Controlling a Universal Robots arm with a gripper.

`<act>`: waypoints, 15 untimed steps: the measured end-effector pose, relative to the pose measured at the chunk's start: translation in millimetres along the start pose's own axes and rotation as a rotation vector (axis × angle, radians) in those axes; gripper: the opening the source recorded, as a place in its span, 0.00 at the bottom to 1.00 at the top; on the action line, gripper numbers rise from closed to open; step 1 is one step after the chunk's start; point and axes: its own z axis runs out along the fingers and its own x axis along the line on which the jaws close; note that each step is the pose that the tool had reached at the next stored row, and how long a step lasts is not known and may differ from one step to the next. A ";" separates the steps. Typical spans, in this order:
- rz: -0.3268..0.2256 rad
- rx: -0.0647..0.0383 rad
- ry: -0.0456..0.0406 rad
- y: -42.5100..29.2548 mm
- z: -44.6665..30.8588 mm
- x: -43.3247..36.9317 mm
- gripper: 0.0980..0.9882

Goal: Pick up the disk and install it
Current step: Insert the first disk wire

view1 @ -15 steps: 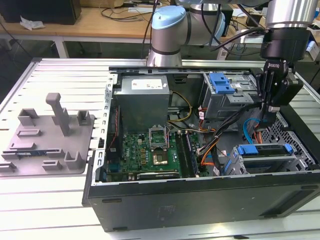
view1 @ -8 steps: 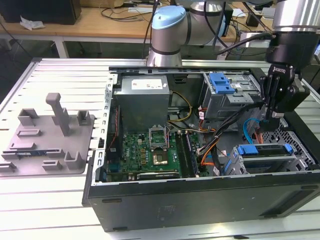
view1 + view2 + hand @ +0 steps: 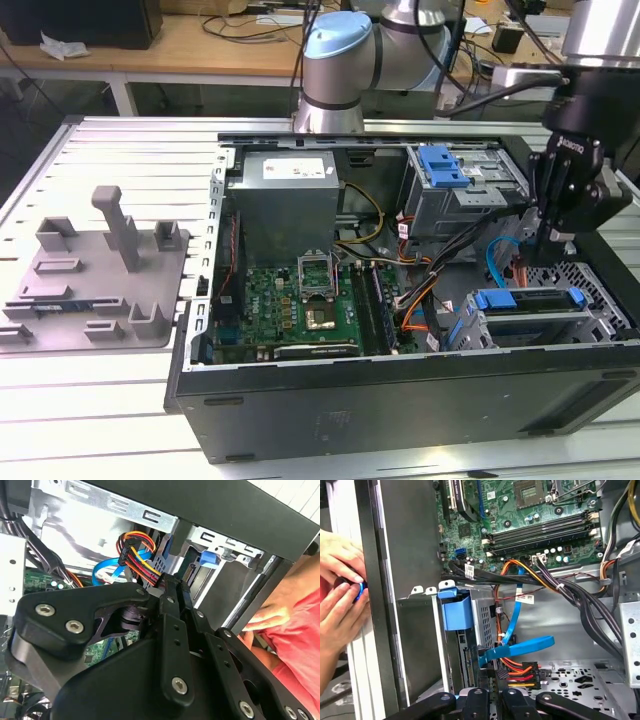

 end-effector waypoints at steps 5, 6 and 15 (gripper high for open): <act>-0.001 -0.007 -0.0606 -1.6 -3.9 12.3 0.07; -0.001 -0.008 -0.0688 -1.9 -4.3 14.3 0.07; -0.002 -0.018 -0.1507 -4.5 -0.4 34.4 0.07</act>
